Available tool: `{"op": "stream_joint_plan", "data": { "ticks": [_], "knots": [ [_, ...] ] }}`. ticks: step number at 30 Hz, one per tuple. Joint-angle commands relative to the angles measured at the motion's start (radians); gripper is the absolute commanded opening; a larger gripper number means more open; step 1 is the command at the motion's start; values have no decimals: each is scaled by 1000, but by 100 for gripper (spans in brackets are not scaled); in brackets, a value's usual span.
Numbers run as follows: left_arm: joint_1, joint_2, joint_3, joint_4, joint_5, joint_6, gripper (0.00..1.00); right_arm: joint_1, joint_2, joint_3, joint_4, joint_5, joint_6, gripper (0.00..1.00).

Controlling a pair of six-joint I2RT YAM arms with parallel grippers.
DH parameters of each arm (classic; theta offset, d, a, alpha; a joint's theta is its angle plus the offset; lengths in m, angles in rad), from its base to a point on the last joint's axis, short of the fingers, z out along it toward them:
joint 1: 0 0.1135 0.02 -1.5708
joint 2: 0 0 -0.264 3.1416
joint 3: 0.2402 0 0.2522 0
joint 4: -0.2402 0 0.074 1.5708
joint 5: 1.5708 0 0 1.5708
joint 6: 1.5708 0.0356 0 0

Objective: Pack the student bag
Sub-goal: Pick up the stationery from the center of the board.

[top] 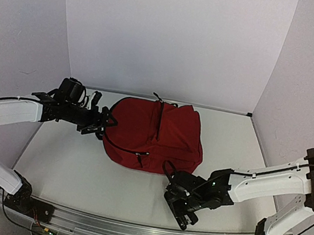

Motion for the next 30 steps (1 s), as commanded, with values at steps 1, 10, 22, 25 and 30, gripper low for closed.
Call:
{"op": "stream_joint_plan", "data": {
  "ticks": [1, 10, 22, 25, 30],
  "knots": [
    [-35, -27, 5, 53, 90, 27, 92, 5, -18, 43, 35, 32, -28, 0],
    [-204, 80, 3, 172, 201, -63, 88, 5, -47, 95, 162, 94, -75, 0],
    [-321, 205, -103, 403, 226, -266, 87, 5, 47, 125, 420, 124, -112, 0],
    [-323, 228, -129, 442, 221, -290, 87, 5, 81, 135, 439, 106, -113, 0],
    [-327, 281, -139, 511, 255, -317, 87, 5, 79, 126, 492, 99, -87, 0]
  ]
}}
